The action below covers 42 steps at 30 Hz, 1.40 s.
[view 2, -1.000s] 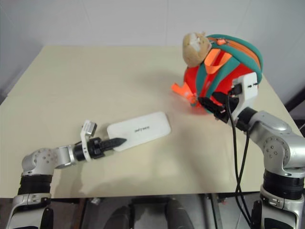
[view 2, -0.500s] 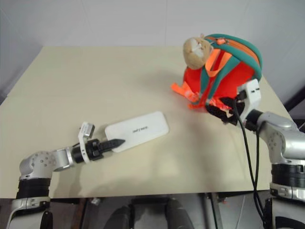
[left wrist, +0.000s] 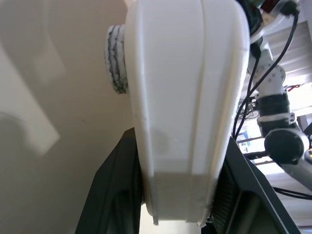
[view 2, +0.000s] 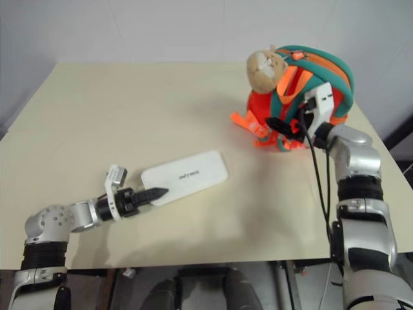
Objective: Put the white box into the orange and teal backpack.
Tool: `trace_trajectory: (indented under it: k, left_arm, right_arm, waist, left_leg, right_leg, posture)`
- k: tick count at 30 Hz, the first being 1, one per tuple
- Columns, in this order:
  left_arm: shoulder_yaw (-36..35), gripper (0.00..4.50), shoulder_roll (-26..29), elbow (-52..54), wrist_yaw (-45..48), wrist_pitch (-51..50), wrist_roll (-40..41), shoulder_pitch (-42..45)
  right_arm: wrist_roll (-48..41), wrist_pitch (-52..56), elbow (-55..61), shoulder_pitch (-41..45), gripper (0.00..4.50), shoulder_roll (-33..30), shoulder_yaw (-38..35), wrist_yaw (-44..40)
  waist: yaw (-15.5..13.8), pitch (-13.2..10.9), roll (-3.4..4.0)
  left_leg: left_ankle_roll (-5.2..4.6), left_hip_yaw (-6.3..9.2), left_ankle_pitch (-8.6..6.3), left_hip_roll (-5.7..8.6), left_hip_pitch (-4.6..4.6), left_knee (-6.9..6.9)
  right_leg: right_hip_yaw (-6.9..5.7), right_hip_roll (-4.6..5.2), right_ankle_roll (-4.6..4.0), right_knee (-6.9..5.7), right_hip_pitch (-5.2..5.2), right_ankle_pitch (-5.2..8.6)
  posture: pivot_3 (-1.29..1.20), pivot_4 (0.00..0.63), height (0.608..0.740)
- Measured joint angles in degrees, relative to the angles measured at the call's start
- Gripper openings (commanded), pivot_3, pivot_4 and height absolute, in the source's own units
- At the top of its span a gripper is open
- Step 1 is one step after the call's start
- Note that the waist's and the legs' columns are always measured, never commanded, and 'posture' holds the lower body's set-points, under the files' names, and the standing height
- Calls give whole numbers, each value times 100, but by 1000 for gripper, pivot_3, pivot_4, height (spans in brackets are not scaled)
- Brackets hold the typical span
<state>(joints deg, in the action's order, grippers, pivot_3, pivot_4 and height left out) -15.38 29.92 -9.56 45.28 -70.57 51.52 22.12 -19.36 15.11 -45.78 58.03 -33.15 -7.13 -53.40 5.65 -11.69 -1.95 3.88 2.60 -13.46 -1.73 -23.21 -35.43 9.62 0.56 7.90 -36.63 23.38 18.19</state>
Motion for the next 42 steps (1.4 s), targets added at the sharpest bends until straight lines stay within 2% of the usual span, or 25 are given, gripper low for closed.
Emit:
trace_trajectory:
  k: [3, 5, 11, 16, 20, 24, 27, 30, 33, 37, 40, 42]
  left_arm:
    - [-1, 1383, 4, -3, -5, 0, 2, 5]
    - [-6, 1383, 23, -14, -3, 0, 1, 9]
    - [-15, 1383, 51, -36, -5, 15, -13, 40]
    - [-15, 1383, 54, -41, -3, 36, -22, 53]
    - [-16, 1383, 59, -101, 12, 79, -31, 77]
    - [-6, 1383, 93, -302, 80, 224, -89, 142]
    - [-3, 1383, 223, -472, 185, 339, -121, 176]
    - [29, 1383, 370, -653, 321, 495, -190, 229]
    - [30, 1383, 625, -985, 598, 748, -250, 241]
    - [-1, 1383, 897, -1436, 1008, 1250, -410, 240]
    - [-10, 1383, 1065, -1606, 1345, 1637, -516, 120]
    - [-43, 1383, 1115, -1578, 1506, 1816, -550, -29]
  right_arm:
    - [32, -166, -500, 241, 4003, 192, -8, -88]
    - [79, -381, -862, 382, 3614, 311, -12, -127]
    - [229, -1105, -1691, 625, 1656, 528, -99, -158]
    - [260, -1372, -1853, 692, 49, 533, -227, -261]
    - [155, -867, -1427, 674, 20, 526, -219, -810]
    - [-599, 1119, 1012, 27, 20, 222, -47, -1506]
    - [-1589, 2983, 2883, -372, 20, -132, -74, -1434]
    - [-2629, 4379, 4081, -382, 20, -272, -326, -1131]
    - [-3681, 5566, 4768, -326, 20, -385, -612, -731]
    - [-4901, 6642, 5067, -307, 20, -573, -996, -154]
    - [-5972, 7368, 5350, -587, 20, -1157, -1105, -77]
    - [-6356, 7575, 5538, -1034, 20, -1548, -1135, -132]
  waist:
    - [30, 0, 0]
    - [60, 0, 0]
    - [95, 0, 0]
    - [120, 0, 0]
    - [154, -1, 1]
    - [138, -1, 3]
    - [140, -2, 5]
    - [162, -3, 5]
    - [165, -3, 4]
    - [144, -3, 3]
    - [96, -1, 0]
    - [57, 0, -2]
  left_leg:
    - [0, 1, 0, 0, -1, -2]
    - [0, 1, 0, 0, 0, -3]
    - [0, 2, 0, 1, 0, -18]
    - [1, 3, 1, 1, 0, -20]
    - [2, 4, 1, 1, -1, -19]
    - [7, 20, 1, -2, -3, -12]
    - [8, 22, 1, -4, -4, -6]
    - [8, 23, 1, -5, 0, -3]
    - [7, 21, 1, -4, -1, -4]
    - [5, 14, 0, -3, -4, 0]
    - [4, 14, -4, -8, -6, 26]
    - [2, 14, -11, -9, -6, 31]
  right_leg:
    - [0, 0, 0, -2, 0, 0]
    - [0, 0, 1, -5, -1, 0]
    - [0, 0, 1, -22, -1, 0]
    - [0, -1, 1, -26, -1, 0]
    - [0, -1, 1, -28, 0, 0]
    - [-11, -2, -2, -34, 4, 3]
    - [-12, -3, -9, -37, 11, 7]
    - [-12, -6, -17, -40, 12, 11]
    - [-11, -5, -20, -38, 12, 12]
    - [-9, 0, -23, -22, 13, 14]
    - [-12, -1, -36, -10, 21, 25]
    - [-15, 1, -38, -8, 21, 38]
  posture:
    - [0, 150, 740]
    - [0, 150, 740]
    - [0, 150, 740]
    - [0, 150, 740]
    - [0, 150, 740]
    - [0, 150, 740]
    - [0, 150, 740]
    - [0, 150, 740]
    - [0, 150, 740]
    - [0, 150, 740]
    - [0, 150, 740]
    - [0, 150, 740]
